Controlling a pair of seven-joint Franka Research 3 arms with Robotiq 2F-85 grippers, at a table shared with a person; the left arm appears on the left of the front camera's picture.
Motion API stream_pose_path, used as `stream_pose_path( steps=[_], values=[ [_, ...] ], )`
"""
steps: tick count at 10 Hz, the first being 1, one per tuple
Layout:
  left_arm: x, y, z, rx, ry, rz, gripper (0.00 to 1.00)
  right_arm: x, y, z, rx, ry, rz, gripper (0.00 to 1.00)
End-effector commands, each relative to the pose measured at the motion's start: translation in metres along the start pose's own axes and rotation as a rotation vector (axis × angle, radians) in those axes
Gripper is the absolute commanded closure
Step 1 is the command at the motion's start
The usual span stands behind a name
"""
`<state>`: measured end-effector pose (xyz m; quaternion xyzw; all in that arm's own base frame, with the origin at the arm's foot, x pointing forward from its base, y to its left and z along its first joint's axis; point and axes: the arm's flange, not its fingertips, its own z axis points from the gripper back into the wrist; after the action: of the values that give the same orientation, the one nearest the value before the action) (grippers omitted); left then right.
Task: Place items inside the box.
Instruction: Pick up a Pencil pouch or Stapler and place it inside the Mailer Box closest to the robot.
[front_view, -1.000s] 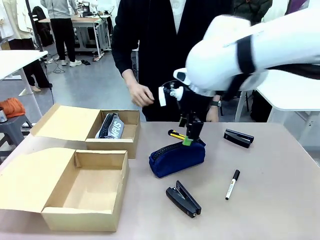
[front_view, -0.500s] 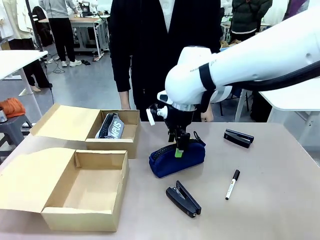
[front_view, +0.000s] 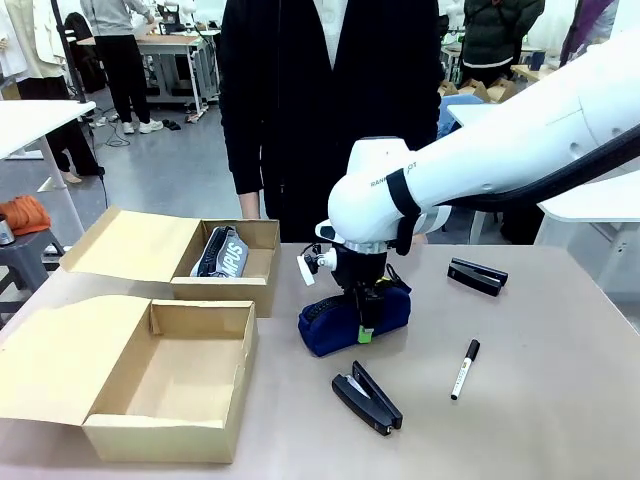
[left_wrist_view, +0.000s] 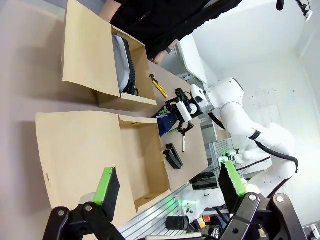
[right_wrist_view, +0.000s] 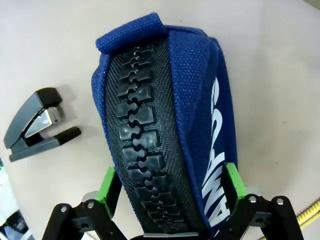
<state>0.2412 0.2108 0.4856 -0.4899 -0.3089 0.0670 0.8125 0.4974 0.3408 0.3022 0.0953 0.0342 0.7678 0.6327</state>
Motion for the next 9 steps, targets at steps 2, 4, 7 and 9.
stream_pose_path(
  steps=[2, 4, 7, 9],
  values=[
    [0.0005, -0.0008, -0.0002, -0.015, -0.011, -0.019, 0.00, -0.0026, 0.0066, 0.0096, 0.022, -0.008, -0.045, 0.00],
    [0.0005, -0.0008, -0.0002, -0.015, -0.011, -0.019, 0.00, -0.0019, 0.0085, 0.0088, 0.040, 0.006, -0.032, 0.60],
    [0.0005, -0.0008, -0.0002, -0.015, -0.011, -0.019, 0.00, -0.0004, 0.0109, 0.0088, 0.027, 0.014, -0.044, 1.00],
    [0.0005, -0.0008, -0.0002, -0.015, -0.011, -0.019, 0.00, 0.0018, 0.0121, 0.0111, 0.016, 0.025, -0.047, 1.00]
  ],
)
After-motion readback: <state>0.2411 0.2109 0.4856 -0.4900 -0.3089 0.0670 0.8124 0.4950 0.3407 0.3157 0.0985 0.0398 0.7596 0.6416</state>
